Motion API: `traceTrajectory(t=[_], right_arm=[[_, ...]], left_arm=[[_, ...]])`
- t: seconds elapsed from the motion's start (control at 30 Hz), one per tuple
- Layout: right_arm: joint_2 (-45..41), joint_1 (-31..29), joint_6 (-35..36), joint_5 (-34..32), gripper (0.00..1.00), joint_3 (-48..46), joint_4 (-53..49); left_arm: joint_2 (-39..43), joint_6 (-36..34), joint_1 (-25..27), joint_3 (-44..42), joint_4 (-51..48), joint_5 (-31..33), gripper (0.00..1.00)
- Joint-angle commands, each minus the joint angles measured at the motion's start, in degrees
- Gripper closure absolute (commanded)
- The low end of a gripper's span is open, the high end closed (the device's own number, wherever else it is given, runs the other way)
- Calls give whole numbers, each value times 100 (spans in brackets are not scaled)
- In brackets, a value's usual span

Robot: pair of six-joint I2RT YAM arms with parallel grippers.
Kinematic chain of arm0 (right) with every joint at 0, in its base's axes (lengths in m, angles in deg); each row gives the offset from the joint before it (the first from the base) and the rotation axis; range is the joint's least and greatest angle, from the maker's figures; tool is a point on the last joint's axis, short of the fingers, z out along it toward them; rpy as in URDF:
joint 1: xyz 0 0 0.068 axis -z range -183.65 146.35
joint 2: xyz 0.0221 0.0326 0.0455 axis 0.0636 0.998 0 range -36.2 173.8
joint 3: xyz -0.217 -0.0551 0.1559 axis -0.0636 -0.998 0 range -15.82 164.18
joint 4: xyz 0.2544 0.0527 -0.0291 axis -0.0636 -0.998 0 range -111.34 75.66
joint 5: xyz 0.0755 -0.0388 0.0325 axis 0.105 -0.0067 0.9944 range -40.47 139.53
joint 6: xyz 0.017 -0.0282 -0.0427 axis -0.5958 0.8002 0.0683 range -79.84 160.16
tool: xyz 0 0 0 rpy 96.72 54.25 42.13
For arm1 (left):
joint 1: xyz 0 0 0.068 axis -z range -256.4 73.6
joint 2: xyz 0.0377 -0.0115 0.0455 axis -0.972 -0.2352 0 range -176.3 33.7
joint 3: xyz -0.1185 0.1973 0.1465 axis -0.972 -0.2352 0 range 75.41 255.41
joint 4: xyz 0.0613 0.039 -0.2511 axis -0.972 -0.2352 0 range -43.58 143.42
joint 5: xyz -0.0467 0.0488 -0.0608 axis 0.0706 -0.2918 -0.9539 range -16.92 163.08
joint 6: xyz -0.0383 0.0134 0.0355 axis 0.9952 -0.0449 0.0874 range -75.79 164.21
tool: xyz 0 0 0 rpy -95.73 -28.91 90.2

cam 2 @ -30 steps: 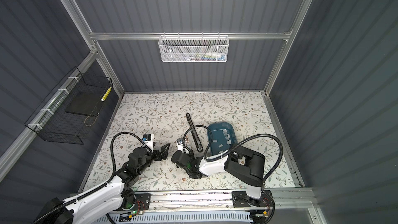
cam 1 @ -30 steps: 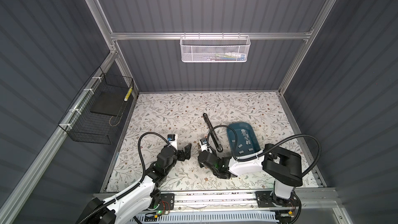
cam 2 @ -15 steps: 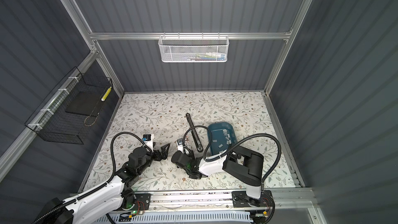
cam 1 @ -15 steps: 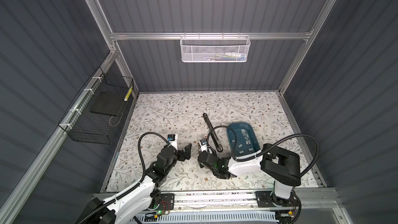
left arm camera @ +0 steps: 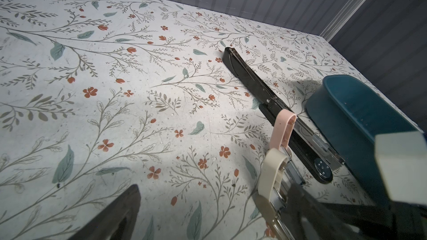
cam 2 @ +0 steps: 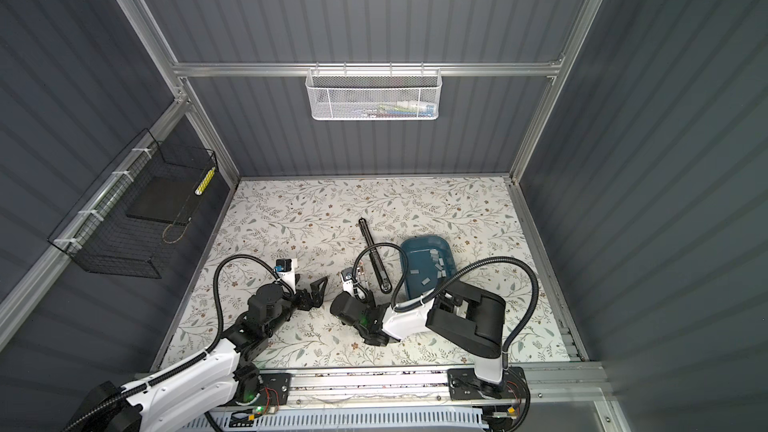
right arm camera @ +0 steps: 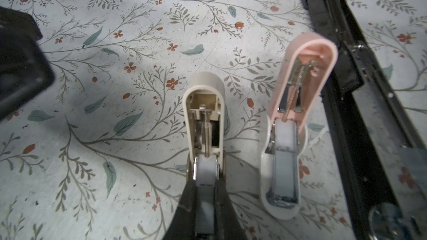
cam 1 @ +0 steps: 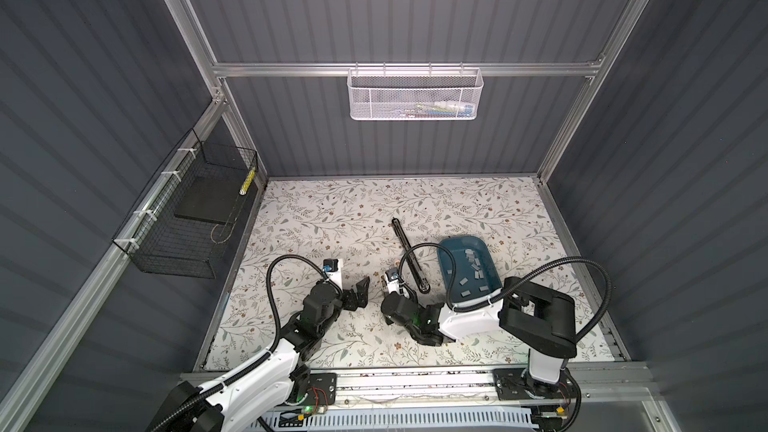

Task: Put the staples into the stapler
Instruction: 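Lower the staple strip into the cream stapler's open channel with the right gripper, then open the right gripper and lift it off the cream stapler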

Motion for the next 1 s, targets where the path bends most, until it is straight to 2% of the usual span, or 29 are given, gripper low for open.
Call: traceTrajectory(t=[0.0,0.97], right_arm=[[102,-5,-26,-86,88,22,-67],[-223,-52,-367,232,89,-156,-598]], left_arm=[[-42,80,4,-25,127,-55,0],[-82,93,-1,-17,119,-55,0]])
